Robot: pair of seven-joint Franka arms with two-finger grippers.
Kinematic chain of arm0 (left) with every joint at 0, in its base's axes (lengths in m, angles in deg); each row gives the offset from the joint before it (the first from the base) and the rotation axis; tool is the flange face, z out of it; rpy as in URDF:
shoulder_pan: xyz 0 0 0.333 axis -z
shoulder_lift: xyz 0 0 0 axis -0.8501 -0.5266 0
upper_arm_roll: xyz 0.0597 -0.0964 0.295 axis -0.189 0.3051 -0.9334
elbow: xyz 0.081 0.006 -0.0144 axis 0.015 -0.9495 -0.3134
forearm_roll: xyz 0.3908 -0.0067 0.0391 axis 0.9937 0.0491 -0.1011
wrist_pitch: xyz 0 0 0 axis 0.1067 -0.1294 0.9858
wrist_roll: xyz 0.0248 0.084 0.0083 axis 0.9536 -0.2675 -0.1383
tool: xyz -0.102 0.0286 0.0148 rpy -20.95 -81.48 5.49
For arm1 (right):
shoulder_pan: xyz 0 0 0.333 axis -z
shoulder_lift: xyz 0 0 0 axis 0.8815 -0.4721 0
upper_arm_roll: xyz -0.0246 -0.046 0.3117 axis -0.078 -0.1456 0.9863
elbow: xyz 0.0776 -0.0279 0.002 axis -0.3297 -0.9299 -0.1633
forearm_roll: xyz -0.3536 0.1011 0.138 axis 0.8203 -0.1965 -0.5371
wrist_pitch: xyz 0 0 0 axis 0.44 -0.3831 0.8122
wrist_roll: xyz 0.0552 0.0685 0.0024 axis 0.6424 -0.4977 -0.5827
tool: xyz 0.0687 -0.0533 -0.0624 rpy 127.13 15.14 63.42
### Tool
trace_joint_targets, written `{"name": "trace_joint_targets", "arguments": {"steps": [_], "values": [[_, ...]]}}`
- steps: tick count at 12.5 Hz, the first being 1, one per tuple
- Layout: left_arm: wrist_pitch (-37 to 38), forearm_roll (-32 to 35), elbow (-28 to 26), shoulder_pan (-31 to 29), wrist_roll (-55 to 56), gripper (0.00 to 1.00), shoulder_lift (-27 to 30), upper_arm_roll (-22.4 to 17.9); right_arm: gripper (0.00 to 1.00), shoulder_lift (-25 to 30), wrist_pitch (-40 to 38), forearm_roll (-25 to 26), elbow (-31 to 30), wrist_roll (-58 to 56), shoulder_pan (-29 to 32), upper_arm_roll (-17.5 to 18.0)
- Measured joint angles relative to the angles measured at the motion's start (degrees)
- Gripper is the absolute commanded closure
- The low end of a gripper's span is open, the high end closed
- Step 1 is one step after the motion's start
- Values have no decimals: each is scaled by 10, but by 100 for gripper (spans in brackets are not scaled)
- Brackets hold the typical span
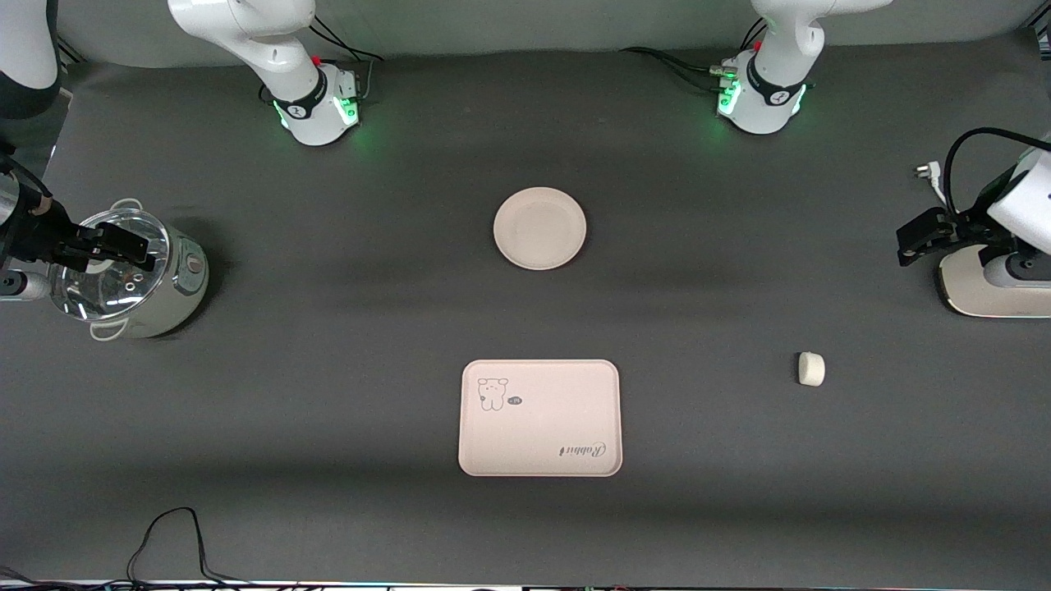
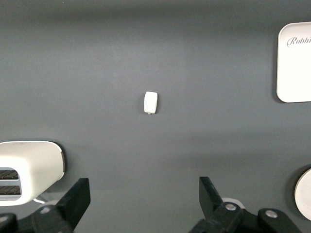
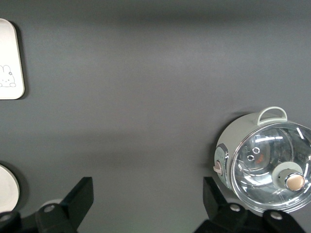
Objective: Place bun in plate and plate on tray
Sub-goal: 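Lower the left gripper onto the white bun and grasp it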
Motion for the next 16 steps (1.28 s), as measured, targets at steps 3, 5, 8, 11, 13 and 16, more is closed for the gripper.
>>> {"name": "trace_joint_targets", "arguments": {"steps": [3, 5, 8, 11, 13, 16], "values": [[0, -3, 0, 0, 0, 0, -5, 0, 0, 0, 0, 0, 0, 0, 0, 0], [0, -4, -1, 1, 0, 0, -14, 0, 0, 0, 0, 0, 0, 0, 0, 0], [-70, -2, -29, 1, 0, 0, -77, -1, 0, 0, 0, 0, -1, 0, 0, 0], [-266, 10, -132, 1, 0, 0, -147, -2, 0, 0, 0, 0, -1, 0, 0, 0], [-391, 30, -214, 1, 0, 0, -173, -2, 0, 0, 0, 0, -1, 0, 0, 0], [-482, 53, -262, -1, -1, 0, -207, -5, 0, 0, 0, 0, -1, -1, 0, 0]]}}
